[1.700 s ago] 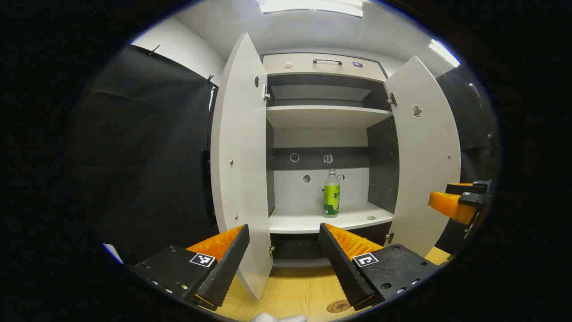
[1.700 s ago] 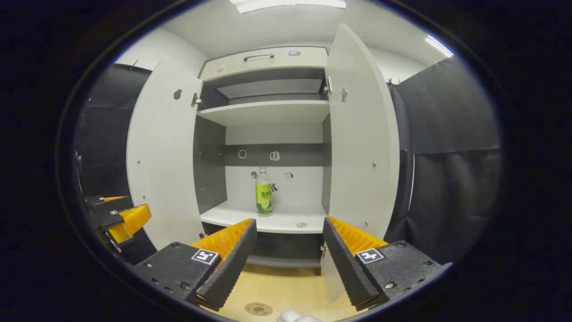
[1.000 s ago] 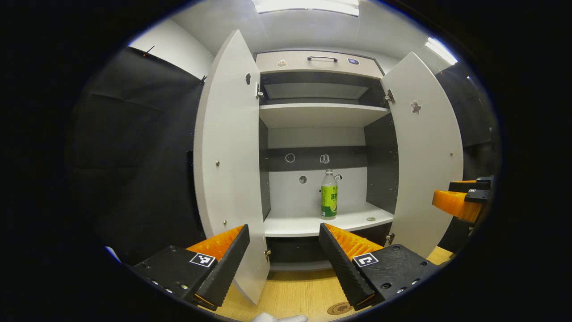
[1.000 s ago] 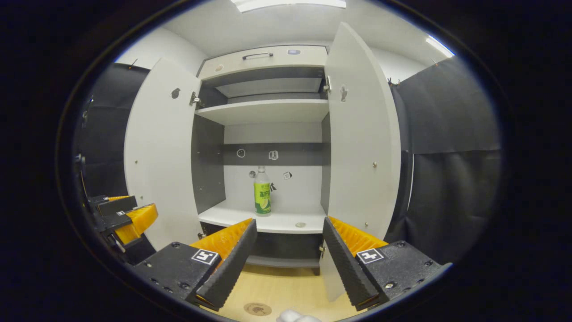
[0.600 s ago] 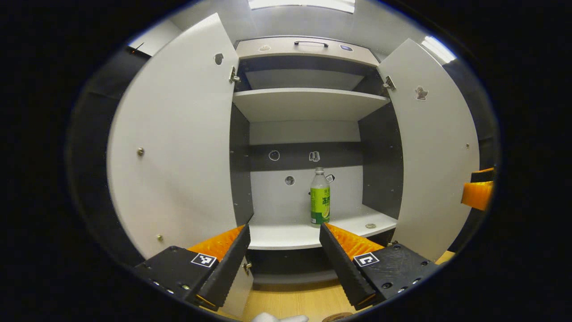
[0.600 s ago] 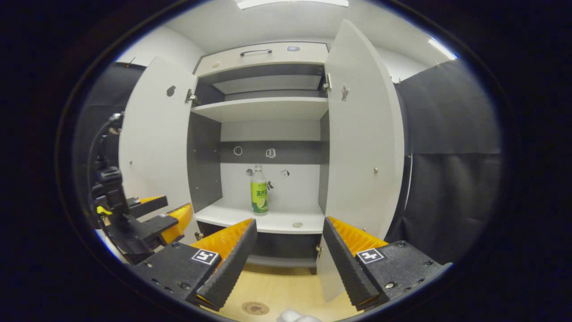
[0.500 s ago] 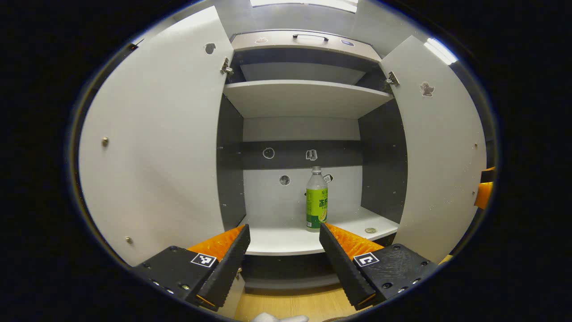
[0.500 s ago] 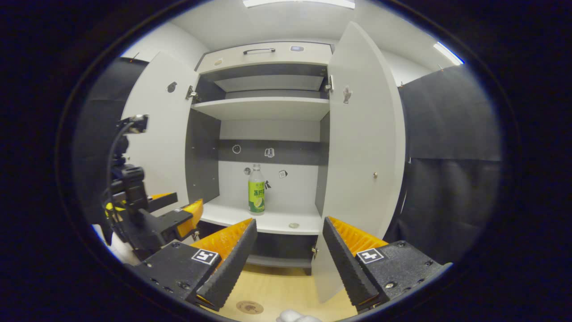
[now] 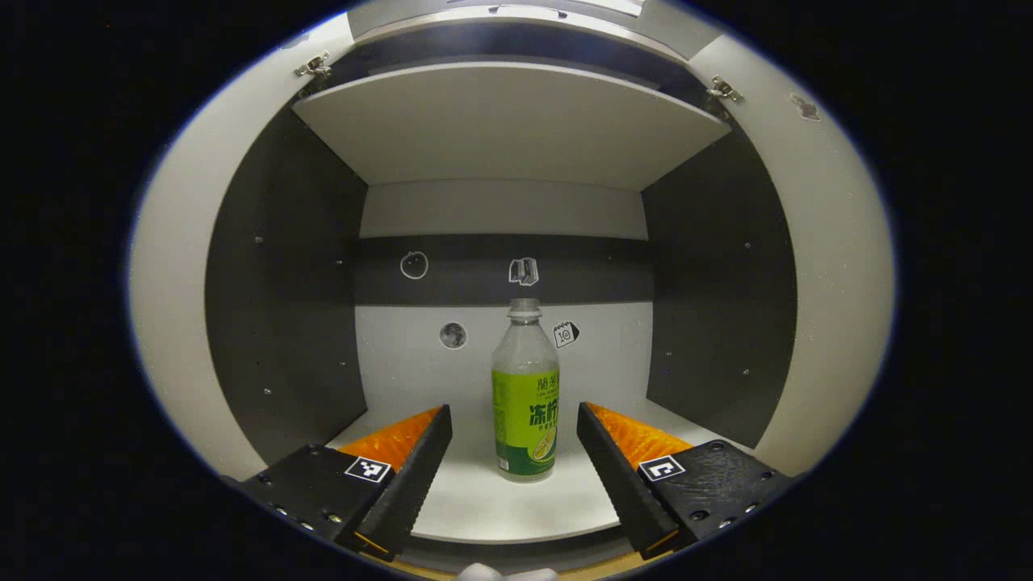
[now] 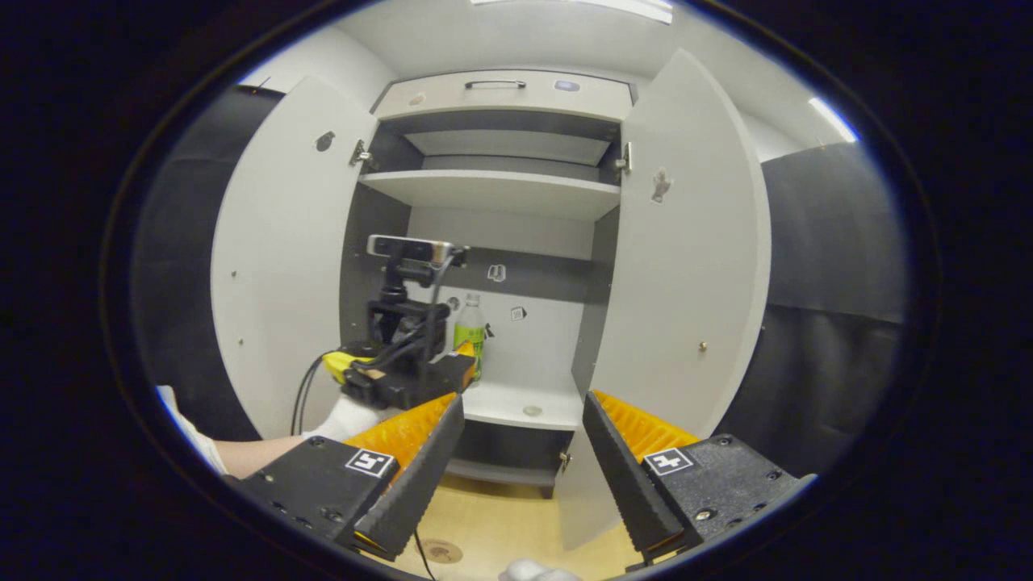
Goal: Grasp the bottle in the cabinet with the left hand and place it on the coaster, then close the right door with the right hand and the left door with the left hand.
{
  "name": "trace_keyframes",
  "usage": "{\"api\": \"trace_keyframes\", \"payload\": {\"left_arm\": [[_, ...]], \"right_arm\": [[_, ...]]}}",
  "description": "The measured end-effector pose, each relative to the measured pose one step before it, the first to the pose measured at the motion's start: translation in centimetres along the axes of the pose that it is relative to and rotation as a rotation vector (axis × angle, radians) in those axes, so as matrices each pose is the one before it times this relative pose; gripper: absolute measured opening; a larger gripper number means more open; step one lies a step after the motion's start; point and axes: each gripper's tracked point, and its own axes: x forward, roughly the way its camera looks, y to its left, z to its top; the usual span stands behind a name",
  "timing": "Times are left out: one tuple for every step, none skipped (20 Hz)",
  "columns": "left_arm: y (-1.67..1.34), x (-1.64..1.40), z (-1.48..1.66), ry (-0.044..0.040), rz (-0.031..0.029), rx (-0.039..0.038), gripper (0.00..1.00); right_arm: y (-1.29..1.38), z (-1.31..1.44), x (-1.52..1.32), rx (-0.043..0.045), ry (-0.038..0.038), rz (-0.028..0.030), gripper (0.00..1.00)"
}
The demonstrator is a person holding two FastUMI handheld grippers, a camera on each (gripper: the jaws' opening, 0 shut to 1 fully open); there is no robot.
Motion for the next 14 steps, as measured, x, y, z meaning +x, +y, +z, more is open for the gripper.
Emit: {"api": "trace_keyframes", "payload": {"left_arm": [[-0.363, 1.042, -0.347, 0.00326, 0.00541, 0.00523, 0.96], [-0.309, 0.935, 0.041, -0.00244, 0.00124, -0.00133, 0.96], [-0.074, 0.733, -0.141, 0.00398, 0.01023, -0.00977, 0.96], [0.026, 0.662, -0.239, 0.00786, 0.00674, -0.01056, 0.96], [0.080, 0.791, -0.188, 0.00544, 0.00440, -0.00353, 0.96], [0.075, 0.643, -0.090, 0.00082, 0.00566, 0.00235, 0.96], [0.106, 0.775, -0.038, -0.00063, 0.00733, 0.00735, 0.96], [0.166, 0.464, -0.265, 0.00498, 0.01078, 0.00835, 0.96], [0.015, 0.455, -0.409, 0.01763, 0.00014, 0.00261, 0.96], [-0.171, 0.497, -0.327, 0.01105, -0.00268, -0.00194, 0.96], [-0.004, 0.434, -0.435, 0.01387, 0.00173, -0.00278, 0.96], [0.280, 0.327, -0.352, 0.01760, 0.01124, 0.00100, 0.94], [0.153, 0.069, 0.052, -0.00095, 0.01029, -0.00433, 0.89], [-0.092, -0.111, 0.208, -0.00350, -0.00371, -0.00504, 0.77]], "right_arm": [[0.123, -0.273, 0.008, -0.00522, 0.00399, 0.00802, 0.97], [0.079, -0.249, -0.009, -0.00586, 0.00611, 0.00663, 0.96], [0.057, -0.256, -0.095, -0.00189, 0.00407, 0.00517, 0.96], [-0.041, -0.131, -0.139, -0.00096, -0.00191, 0.00320, 0.96], [-0.163, -0.260, -0.070, -0.00239, 0.00007, -0.00034, 0.98], [-0.139, -0.267, -0.037, -0.00159, 0.00352, -0.00083, 0.96], [-0.124, -0.192, -0.004, 0.00023, 0.00584, -0.00114, 0.96], [0.008, -0.227, -0.009, 0.00285, 0.00849, 0.00174, 0.96], [-0.021, -0.195, 0.050, 0.00242, 0.00520, 0.00282, 0.96], [-0.304, -0.234, 0.057, 0.00078, 0.00239, -0.00394, 0.96], [-0.288, -0.137, -0.082, 0.00152, 0.00330, -0.00376, 0.96], [-0.268, -0.136, -0.271, 0.00309, 0.00176, -0.00058, 0.96], [-0.169, 0.029, -0.176, -0.00021, -0.00238, -0.00168, 0.96], [-0.283, 0.148, 0.073, -0.00431, -0.00442, -0.00959, 0.98]]}}
